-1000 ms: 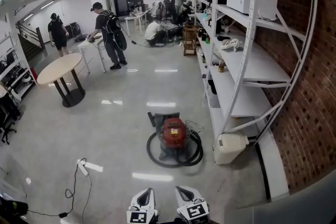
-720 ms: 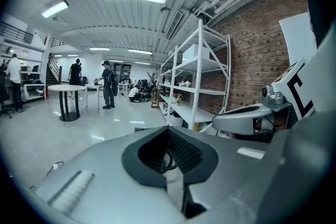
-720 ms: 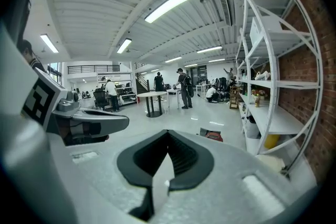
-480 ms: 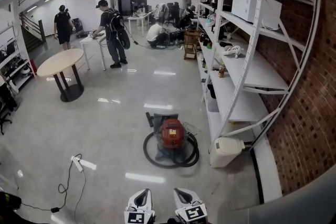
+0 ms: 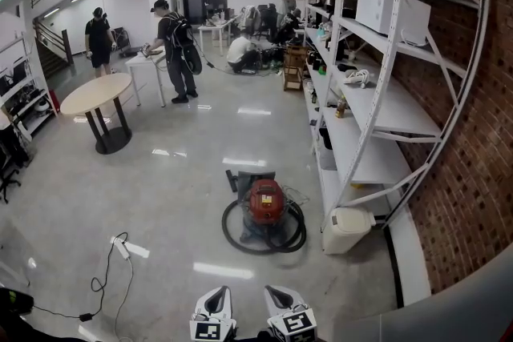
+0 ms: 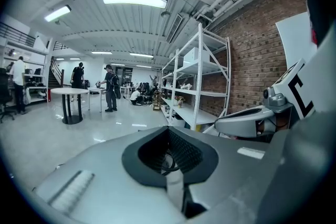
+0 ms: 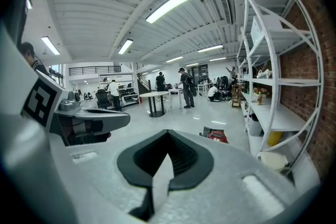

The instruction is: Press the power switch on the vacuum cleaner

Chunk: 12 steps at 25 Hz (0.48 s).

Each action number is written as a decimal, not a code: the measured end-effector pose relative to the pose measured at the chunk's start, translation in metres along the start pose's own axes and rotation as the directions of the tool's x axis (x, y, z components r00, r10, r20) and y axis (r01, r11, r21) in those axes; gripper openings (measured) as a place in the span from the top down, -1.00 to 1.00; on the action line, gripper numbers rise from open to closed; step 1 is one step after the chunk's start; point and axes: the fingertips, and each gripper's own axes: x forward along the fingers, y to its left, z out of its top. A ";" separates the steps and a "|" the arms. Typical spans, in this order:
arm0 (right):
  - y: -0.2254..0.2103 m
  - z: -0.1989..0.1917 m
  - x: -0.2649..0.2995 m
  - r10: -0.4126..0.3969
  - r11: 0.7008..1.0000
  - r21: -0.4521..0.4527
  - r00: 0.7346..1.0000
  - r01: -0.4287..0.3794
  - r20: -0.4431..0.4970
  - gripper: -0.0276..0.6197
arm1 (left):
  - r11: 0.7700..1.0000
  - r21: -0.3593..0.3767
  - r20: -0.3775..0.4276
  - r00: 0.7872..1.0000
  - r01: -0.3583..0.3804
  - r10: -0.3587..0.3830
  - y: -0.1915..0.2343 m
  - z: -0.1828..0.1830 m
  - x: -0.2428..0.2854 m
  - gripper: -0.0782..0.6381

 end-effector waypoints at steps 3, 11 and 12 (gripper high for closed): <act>0.007 -0.001 0.000 0.010 1.000 0.001 1.000 -0.010 -0.001 0.94 | 1.000 -0.006 0.002 1.000 -0.016 0.016 0.005 -0.002 -0.009 0.74; 0.012 -0.001 -0.002 0.032 0.999 -0.008 0.999 -0.032 0.004 0.94 | 0.999 -0.009 0.003 0.999 -0.044 0.044 0.005 -0.006 -0.018 0.74; 0.014 -0.002 -0.003 0.034 0.999 -0.009 0.999 -0.033 0.005 0.94 | 0.999 -0.009 0.004 0.999 -0.046 0.046 0.005 -0.007 -0.020 0.74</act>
